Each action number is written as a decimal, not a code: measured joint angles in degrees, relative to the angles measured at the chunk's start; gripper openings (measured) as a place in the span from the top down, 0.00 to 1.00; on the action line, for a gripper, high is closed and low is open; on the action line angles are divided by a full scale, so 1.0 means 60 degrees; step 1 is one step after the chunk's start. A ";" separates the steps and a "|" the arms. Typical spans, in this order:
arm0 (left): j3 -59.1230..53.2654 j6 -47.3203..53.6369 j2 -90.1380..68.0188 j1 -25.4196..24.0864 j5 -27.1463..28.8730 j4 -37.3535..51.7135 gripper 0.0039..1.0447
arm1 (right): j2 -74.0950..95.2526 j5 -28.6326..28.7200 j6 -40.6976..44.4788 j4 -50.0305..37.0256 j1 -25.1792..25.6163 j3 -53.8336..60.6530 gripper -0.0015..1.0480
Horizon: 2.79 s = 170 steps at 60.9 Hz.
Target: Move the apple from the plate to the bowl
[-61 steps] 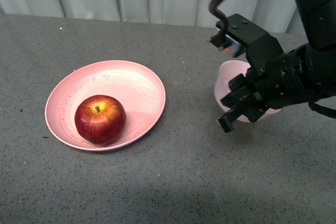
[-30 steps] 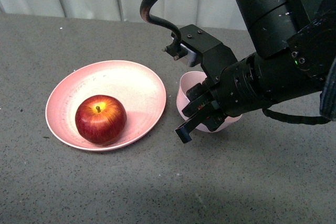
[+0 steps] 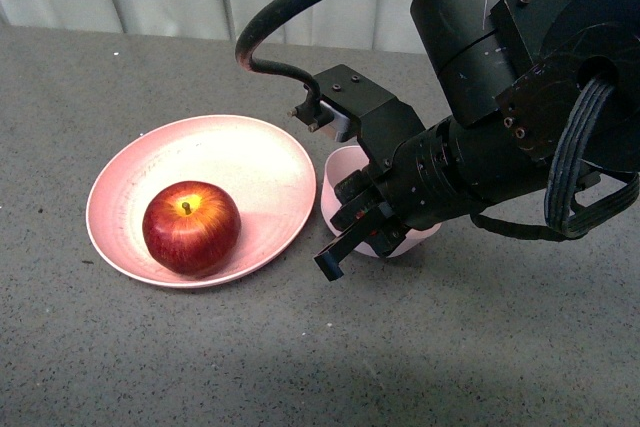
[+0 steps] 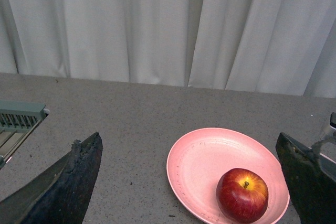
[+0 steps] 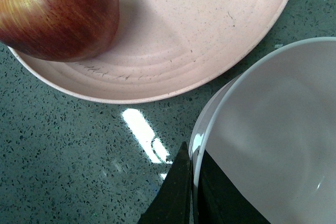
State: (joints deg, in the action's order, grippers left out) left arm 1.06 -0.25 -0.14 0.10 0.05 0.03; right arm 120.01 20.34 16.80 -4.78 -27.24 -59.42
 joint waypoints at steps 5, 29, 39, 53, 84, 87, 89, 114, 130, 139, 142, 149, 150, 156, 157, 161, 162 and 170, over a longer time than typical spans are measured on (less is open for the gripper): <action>0.0000 0.0000 0.0000 0.0000 0.0000 0.0000 0.06 | 0.0015 -0.0051 -0.0011 -0.0277 -0.0011 0.0025 0.85; 0.0000 0.0000 0.0000 0.0000 0.0000 0.0000 0.06 | -0.1574 -0.1198 -0.1231 -0.4339 0.0430 0.2036 0.21; 0.0000 0.0000 0.0000 0.0000 0.0000 0.0000 0.06 | -0.2914 -0.2575 -0.1621 -0.6481 0.1075 0.3475 0.10; 0.0000 0.0000 0.0000 0.0000 0.0004 0.0000 0.06 | -0.4921 -0.5446 -0.2663 -0.9475 0.2044 0.5610 0.14; 0.0000 0.0000 0.0000 0.0000 -0.0004 0.0000 0.06 | -0.8892 -0.4444 -0.2685 -0.9078 0.3461 0.8856 0.99; 0.0000 0.0000 0.0000 0.0000 -0.0004 0.0000 0.06 | -0.9267 -0.4371 -0.2692 -0.8856 0.3544 0.8998 0.99; 0.0000 0.0000 0.0000 0.0000 -0.0004 0.0000 0.06 | -0.9566 -0.4313 -0.2696 -0.8659 0.3610 0.9089 0.99; 0.0000 0.0000 0.0000 0.0000 -0.0004 0.0000 0.06 | -1.2619 -0.3410 -0.2699 -0.6262 0.4517 0.9741 0.99; 0.0000 0.0000 0.0000 0.0000 -0.0004 0.0000 0.06 | -1.4626 -0.3406 -0.2703 -0.4484 0.4517 0.9850 0.99; 0.0000 0.0000 0.0000 0.0000 -0.0004 0.0000 0.06 | -1.5438 -0.3406 -0.2699 -0.3730 0.4517 0.9854 0.99; 0.0000 0.0000 0.0000 0.0000 -0.0004 0.0000 0.06 | -1.5704 -0.3402 -0.2703 -0.3479 0.4517 0.9854 0.99; 0.0000 0.0000 0.0000 0.0000 -0.0004 0.0000 0.06 | -1.6200 -0.3402 -0.2703 -0.3020 0.4517 0.9854 0.99; 0.0000 0.0000 0.0000 0.0000 -0.0004 0.0000 0.06 | -1.6283 -0.3402 -0.2703 -0.2932 0.4517 0.9854 0.99; 0.0000 0.0000 0.0000 0.0000 -0.0004 0.0000 0.06 | -1.6782 -0.3402 -0.2703 -0.2448 0.4517 0.9854 0.99; 0.0000 0.0000 0.0000 0.0000 -0.0004 0.0000 0.06 | -1.6855 -0.3402 -0.2703 -0.2371 0.4517 0.9854 0.99; 0.0000 0.0000 0.0000 0.0000 -0.0004 0.0000 0.06 | -1.7081 -0.3402 -0.2703 -0.2153 0.4517 0.9854 0.99; 0.0000 0.0000 0.0000 0.0000 -0.0004 0.0000 0.06 | -1.7150 -0.3402 -0.2703 -0.2084 0.4517 0.9854 0.99; 0.0000 0.0000 0.0000 0.0000 -0.0004 0.0000 0.06 | -1.7573 -0.3402 -0.2703 -0.1672 0.4517 0.9854 0.99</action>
State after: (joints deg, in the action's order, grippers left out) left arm 1.06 -0.25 -0.14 0.10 0.03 0.03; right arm 14.57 -0.08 0.58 -14.81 -0.14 -0.30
